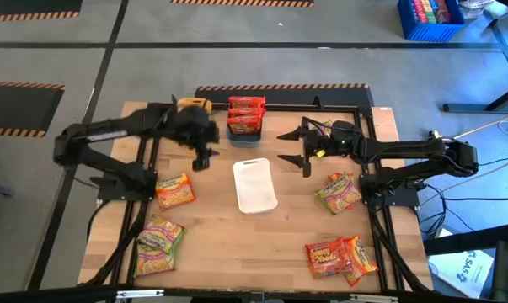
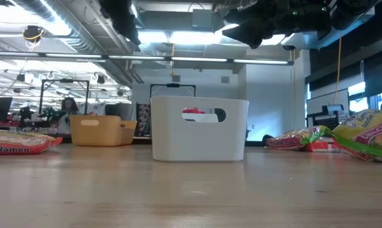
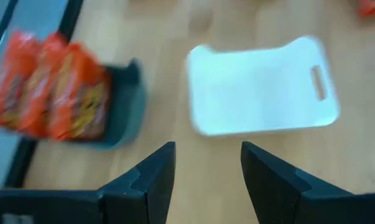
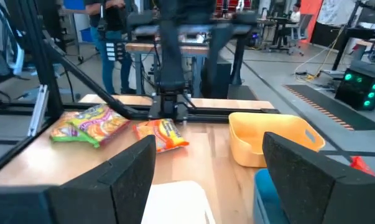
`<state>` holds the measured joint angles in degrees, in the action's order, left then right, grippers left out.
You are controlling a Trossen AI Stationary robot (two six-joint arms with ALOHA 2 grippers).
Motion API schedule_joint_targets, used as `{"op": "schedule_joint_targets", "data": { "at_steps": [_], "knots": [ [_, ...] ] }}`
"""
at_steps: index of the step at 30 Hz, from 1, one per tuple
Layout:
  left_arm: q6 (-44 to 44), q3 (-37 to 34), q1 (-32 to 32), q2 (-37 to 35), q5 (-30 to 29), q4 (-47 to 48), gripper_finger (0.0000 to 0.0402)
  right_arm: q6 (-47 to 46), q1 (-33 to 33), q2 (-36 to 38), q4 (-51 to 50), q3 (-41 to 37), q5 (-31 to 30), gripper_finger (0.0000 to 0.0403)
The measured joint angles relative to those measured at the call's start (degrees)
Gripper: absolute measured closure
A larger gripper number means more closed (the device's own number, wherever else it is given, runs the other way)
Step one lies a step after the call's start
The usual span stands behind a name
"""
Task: Sort Maruchan noodles
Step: Put the red noodle pack into the blue bin
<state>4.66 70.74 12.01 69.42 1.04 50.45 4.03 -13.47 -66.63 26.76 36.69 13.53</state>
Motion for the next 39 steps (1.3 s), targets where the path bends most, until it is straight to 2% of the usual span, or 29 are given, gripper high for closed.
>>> {"op": "schedule_joint_targets", "data": {
  "at_steps": [4, 8, 13, 19, 21, 24, 34, 39],
  "knots": [
    [-1.1, -13.5, -4.9, -6.0, 0.0, -17.7, 0.0227, -2.5, 0.0, 0.0, -1.8, 0.9, -1.2, 0.0123],
    [1.5, -24.4, -8.3, -8.4, 0.0, -35.2, 0.0227, -6.5, 2.6, 0.0, -6.7, 2.9, -3.2, 0.0123],
    [4.9, -32.6, -10.3, -8.2, -2.1, -45.9, 0.0227, -12.0, 7.9, 0.6, -19.5, 9.1, -4.1, 0.0123],
    [4.8, -36.0, -11.5, -7.8, -1.5, -51.7, 0.0227, -18.3, 17.9, 0.5, -45.9, 19.0, -11.3, 0.0123],
    [3.2, -36.2, -12.0, -7.8, -1.4, -52.9, 0.0227, -23.2, 21.0, 0.5, -53.9, 21.0, -12.1, 0.0123],
    [0.0, -36.2, -13.0, -7.8, -1.4, -55.2, 0.0227, -32.8, 26.0, 0.5, -60.8, 21.5, -12.3, 0.0123],
    [-6.1, -36.2, -20.8, -6.5, -1.4, -56.1, 0.0227, -65.8, 43.5, -0.2, -63.8, 13.7, -15.2, 0.0123],
    [-9.4, -36.2, -25.6, -3.7, -2.0, -56.6, 0.0227, -78.8, 52.5, -3.8, -57.1, 11.6, -19.9, 0.0123]
  ]
}}
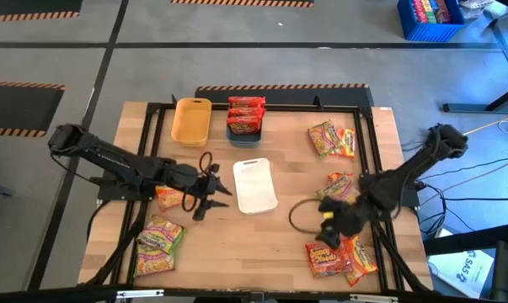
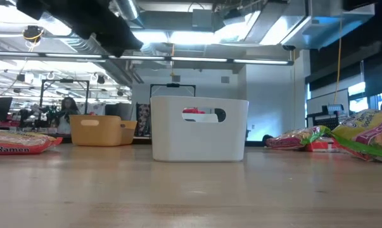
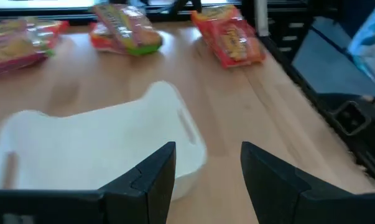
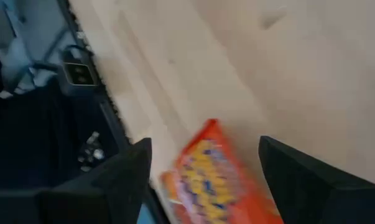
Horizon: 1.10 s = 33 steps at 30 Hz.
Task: Sort Maruchan noodles
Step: Put the red noodle pack into the blue bin
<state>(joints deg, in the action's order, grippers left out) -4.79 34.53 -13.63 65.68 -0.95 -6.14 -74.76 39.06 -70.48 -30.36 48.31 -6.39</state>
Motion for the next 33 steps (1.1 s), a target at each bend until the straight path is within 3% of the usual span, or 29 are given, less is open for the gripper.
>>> {"op": "schedule_joint_targets", "data": {
  "at_steps": [3, 10, 13, 24, 33],
  "knots": [
    [-1.2, 0.0, -2.6, 2.5, -0.9, -0.9, 0.0227, -3.3, 3.6, -4.4, 6.7, 0.0, 0.1, 0.0123],
    [-5.5, 0.0, -7.2, 8.2, -5.8, -2.5, 0.0227, -14.6, 8.7, -14.0, 8.3, 0.5, 5.9, 0.0123],
    [-6.6, 0.0, -8.4, 10.2, -5.8, -3.4, 0.0227, -14.5, 9.0, -16.8, 11.3, 0.5, 5.9, 0.0123],
    [-6.9, 0.1, -9.4, 12.8, -6.8, -7.6, 0.0227, -1.7, -0.7, -25.2, 19.1, 0.9, 4.5, 0.0123],
    [-6.7, 0.1, -9.3, 12.8, -9.1, -9.0, 0.0227, 14.5, -8.8, -27.2, 31.4, 0.4, -5.9, 0.0123]
  ]
}}
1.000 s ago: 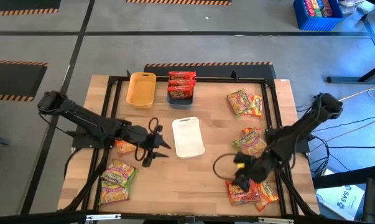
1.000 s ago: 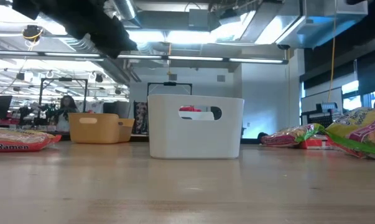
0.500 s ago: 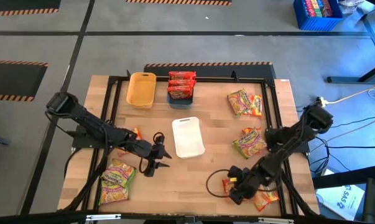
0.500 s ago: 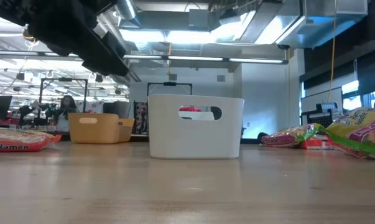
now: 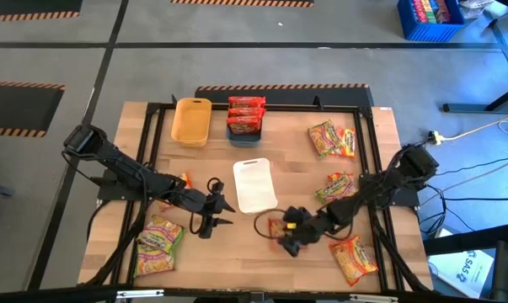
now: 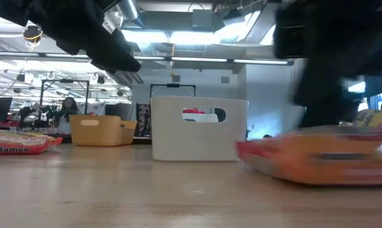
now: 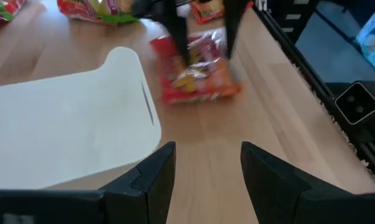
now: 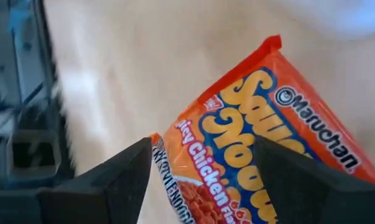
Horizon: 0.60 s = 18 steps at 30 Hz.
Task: Sort Maruchan noodles
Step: Put the red noodle pack into the blue bin
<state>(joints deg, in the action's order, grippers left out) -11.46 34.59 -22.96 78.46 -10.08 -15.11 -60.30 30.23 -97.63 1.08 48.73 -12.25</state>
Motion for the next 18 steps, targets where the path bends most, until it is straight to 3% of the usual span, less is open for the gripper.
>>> {"op": "schedule_joint_targets", "data": {
  "at_steps": [4, 9, 13, 18],
  "knots": [
    [0.0, 0.0, -0.1, 0.0, 0.0, -2.1, 0.0227, 4.3, -2.4, 0.0, 0.6, 0.0, -2.8, 0.0123],
    [0.0, 0.0, -0.1, 0.0, 0.1, -3.3, 0.0227, 8.9, -2.6, 3.7, -0.9, 0.0, -2.1, 0.0123],
    [0.0, 0.0, -0.6, 1.3, 0.1, -5.8, 0.0227, 9.5, -2.5, 9.9, -10.0, 0.0, -4.0, 0.0123],
    [0.7, 0.0, -1.1, 6.0, 0.5, -11.3, 0.0227, 9.9, -5.3, 14.3, -22.7, -0.3, -10.6, 0.0123]
  ]
}}
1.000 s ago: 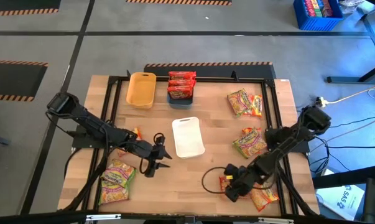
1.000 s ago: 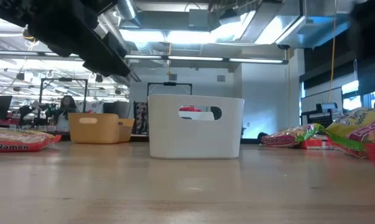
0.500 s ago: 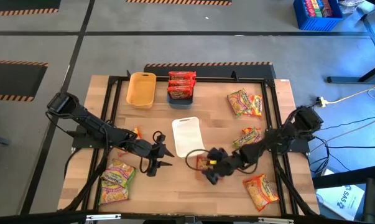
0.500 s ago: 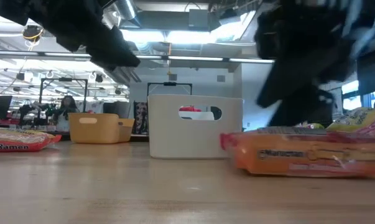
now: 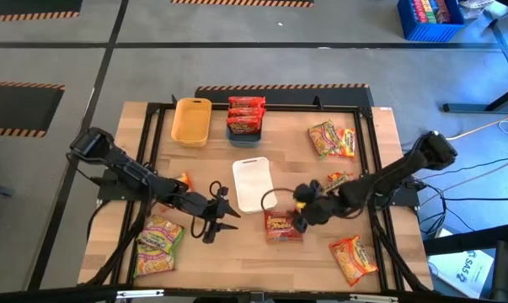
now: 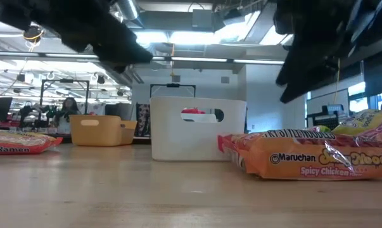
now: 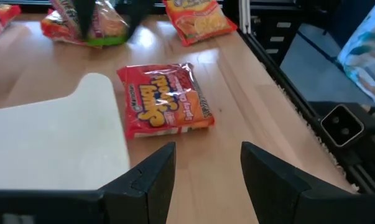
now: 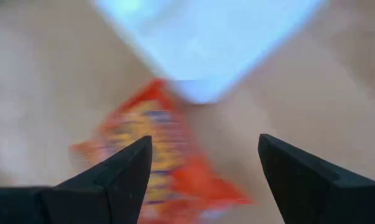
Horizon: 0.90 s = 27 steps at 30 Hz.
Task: Sort Maruchan noodles
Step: Put the red noodle pack into the blue bin
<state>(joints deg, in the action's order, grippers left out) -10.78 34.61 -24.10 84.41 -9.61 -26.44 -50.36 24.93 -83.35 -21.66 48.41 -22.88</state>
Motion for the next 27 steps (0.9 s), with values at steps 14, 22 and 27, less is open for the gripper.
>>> {"op": "schedule_joint_targets", "data": {
  "at_steps": [14, 22, 27],
  "knots": [
    [0.8, 2.9, 0.5, 8.3, 6.3, -7.7, 0.0227, 3.8, -6.9, -2.9, 22.2, -13.0, 18.4, 0.0123],
    [0.8, 3.1, 0.4, 8.3, 6.8, -7.9, 0.0227, -3.2, -2.3, -3.4, 25.4, -12.7, 28.9, 0.0123],
    [0.8, 3.1, 0.4, 8.3, 6.8, -7.9, 0.0227, -4.8, -0.7, -3.5, 25.6, -12.7, 26.6, 0.0123]
  ]
}}
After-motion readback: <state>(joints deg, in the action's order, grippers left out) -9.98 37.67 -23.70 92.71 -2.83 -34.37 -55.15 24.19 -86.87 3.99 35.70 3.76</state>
